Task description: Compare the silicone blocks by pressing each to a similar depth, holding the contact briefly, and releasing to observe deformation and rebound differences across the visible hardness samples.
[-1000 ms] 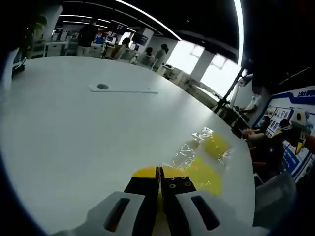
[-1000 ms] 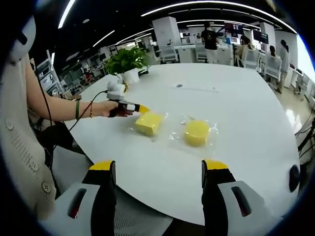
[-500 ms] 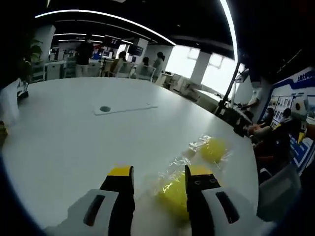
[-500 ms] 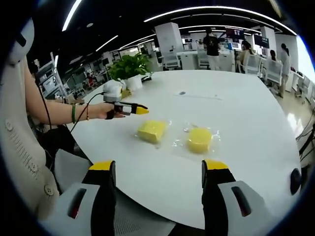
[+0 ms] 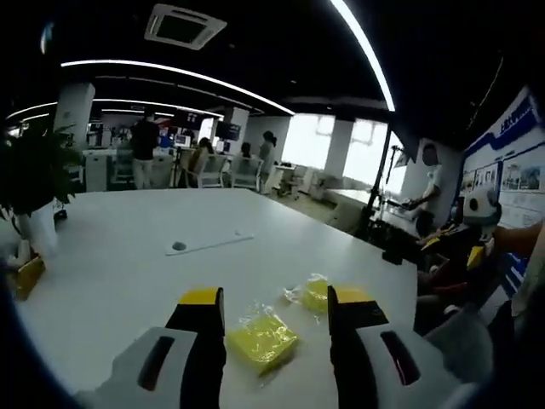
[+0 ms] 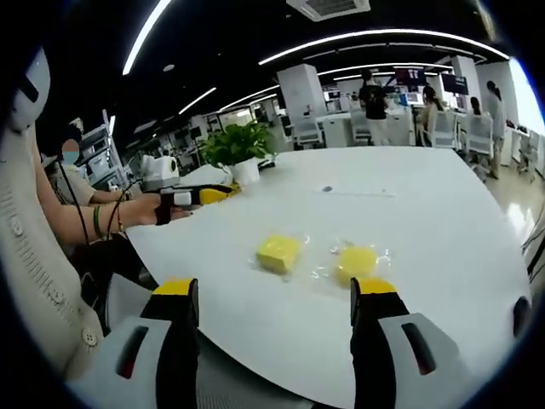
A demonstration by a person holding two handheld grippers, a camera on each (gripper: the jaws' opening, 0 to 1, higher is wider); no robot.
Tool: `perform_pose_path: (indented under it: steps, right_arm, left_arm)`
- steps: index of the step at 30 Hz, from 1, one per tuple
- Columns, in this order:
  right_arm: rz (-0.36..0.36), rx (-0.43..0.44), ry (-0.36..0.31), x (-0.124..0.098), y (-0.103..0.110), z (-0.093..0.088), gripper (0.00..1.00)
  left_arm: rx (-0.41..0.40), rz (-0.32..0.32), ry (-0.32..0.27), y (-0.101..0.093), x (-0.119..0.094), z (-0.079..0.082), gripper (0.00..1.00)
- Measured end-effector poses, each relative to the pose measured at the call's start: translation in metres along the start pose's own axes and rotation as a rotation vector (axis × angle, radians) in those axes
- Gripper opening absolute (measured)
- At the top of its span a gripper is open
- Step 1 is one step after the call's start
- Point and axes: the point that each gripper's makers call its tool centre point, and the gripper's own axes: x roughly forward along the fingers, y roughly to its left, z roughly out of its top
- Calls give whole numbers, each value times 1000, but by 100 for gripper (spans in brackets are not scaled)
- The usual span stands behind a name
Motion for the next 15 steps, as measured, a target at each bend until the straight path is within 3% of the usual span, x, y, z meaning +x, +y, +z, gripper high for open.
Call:
perform_pose_path:
  steps: [8, 15]
  right_arm:
    - [87, 70, -176, -13, 8, 14, 70]
    - [128, 69, -235, -17, 14, 13, 75]
  left_arm:
    - [-39, 47, -56, -42, -49, -7, 60]
    - [-92, 41, -97, -69, -76, -20, 64]
